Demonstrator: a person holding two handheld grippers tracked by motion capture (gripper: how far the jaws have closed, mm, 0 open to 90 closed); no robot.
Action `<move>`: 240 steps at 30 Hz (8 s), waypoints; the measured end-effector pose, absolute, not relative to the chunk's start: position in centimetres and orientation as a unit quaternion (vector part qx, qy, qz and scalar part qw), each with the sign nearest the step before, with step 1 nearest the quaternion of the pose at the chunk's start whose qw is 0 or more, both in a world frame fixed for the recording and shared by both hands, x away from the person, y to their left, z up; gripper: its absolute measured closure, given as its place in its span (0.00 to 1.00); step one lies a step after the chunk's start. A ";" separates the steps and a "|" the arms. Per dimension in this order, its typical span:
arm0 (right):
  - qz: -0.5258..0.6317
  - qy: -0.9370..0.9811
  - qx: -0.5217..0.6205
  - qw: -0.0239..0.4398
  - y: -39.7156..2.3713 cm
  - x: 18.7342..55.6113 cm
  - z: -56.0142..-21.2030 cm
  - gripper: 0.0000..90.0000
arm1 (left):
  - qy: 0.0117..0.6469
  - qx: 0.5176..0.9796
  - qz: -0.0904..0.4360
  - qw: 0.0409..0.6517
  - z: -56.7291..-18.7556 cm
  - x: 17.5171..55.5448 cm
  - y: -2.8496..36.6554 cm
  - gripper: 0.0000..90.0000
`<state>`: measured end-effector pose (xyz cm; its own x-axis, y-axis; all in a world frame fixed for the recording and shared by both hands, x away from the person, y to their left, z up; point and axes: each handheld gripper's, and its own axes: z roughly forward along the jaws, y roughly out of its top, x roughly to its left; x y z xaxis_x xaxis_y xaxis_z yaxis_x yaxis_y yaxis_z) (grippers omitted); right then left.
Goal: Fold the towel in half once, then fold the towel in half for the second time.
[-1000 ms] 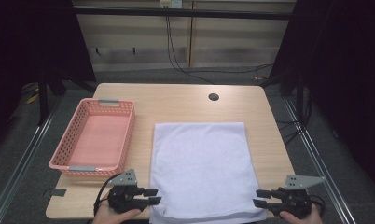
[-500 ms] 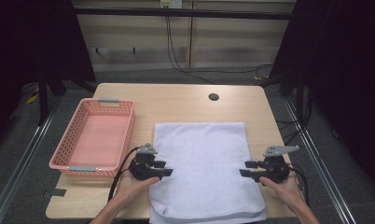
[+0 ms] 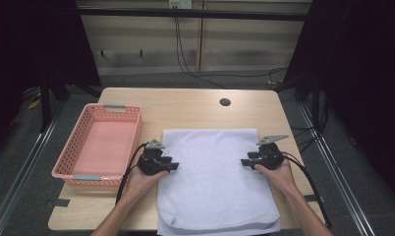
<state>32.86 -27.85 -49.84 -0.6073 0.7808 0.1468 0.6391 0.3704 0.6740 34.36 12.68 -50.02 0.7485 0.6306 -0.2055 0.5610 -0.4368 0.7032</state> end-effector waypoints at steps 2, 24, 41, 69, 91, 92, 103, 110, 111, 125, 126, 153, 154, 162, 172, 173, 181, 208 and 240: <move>0.351 0.826 0.428 0.107 -27.8 32.4 -49.8 0.57 | 0.349 0.853 0.047 0.386 -49.8 34.1 12.5 0.68; 0.344 0.842 0.408 0.078 -30.0 22.5 -49.3 0.58 | 0.297 0.869 -0.026 0.395 -49.7 26.1 13.1 0.78; 0.390 0.785 0.465 0.125 -34.9 24.0 -47.2 0.52 | 0.328 0.851 0.001 0.410 -48.6 30.1 13.2 0.66; 0.371 0.796 0.471 0.086 -35.3 28.9 -50.2 0.92 | 0.341 0.841 0.016 0.420 -50.5 34.9 13.4 0.56; 0.443 0.751 0.471 0.132 -36.8 30.8 -44.7 0.96 | 0.340 0.812 0.041 0.473 -45.1 36.5 13.2 0.93; 0.444 0.752 0.468 0.136 -36.7 31.2 -44.4 0.96 | 0.340 0.812 0.041 0.473 -45.1 36.5 13.2 0.93; 0.444 0.748 0.467 0.158 -36.9 34.5 -42.4 0.96 | 0.344 0.810 0.073 0.468 -42.9 39.7 12.4 0.93; 0.445 0.738 0.477 0.173 -36.7 37.3 -40.9 0.96 | 0.357 0.798 0.102 0.476 -41.6 41.9 12.1 0.93; 0.446 0.735 0.479 0.177 -36.7 37.5 -40.7 0.96 | 0.362 0.790 0.101 0.484 -41.4 42.1 12.1 0.93; 0.483 0.736 0.440 0.180 -37.0 32.2 -40.2 0.97 | 0.313 0.781 0.094 0.532 -40.5 37.5 13.5 0.93; 0.483 0.736 0.440 0.180 -37.0 32.2 -40.2 0.97 | 0.313 0.781 0.094 0.532 -40.5 37.5 13.5 0.93; 0.410 0.818 0.394 0.083 -35.3 15.7 -47.4 0.87 | 0.266 0.854 -0.011 0.447 -47.5 23.2 16.6 0.89; 0.410 0.818 0.394 0.083 -35.3 15.7 -47.4 0.87 | 0.266 0.854 -0.011 0.447 -47.5 23.2 16.6 0.88; 0.404 0.825 0.390 0.062 -35.7 13.3 -47.4 0.70 | 0.239 0.854 -0.041 0.460 -47.2 21.4 18.1 0.79; 0.432 0.802 0.402 0.089 -32.4 15.8 -45.7 0.63 | 0.268 0.848 -0.026 0.457 -46.8 26.2 14.5 0.71; 0.424 0.805 0.405 0.093 -31.7 16.2 -45.9 0.63 | 0.262 0.854 -0.018 0.450 -46.8 26.6 13.9 0.70; 0.387 0.827 0.400 0.078 -26.5 18.3 -47.7 0.61 | 0.287 0.862 -0.015 0.418 -48.6 30.3 12.3 0.68; 0.350 0.843 0.403 0.072 -26.9 22.7 -49.0 0.71 | 0.299 0.869 -0.019 0.394 -49.4 32.2 8.5 0.62; 0.381 0.896 0.226 0.025 -8.0 21.3 -49.6 0.40 | 0.353 0.843 0.014 0.405 -48.9 36.5 11.4 0.45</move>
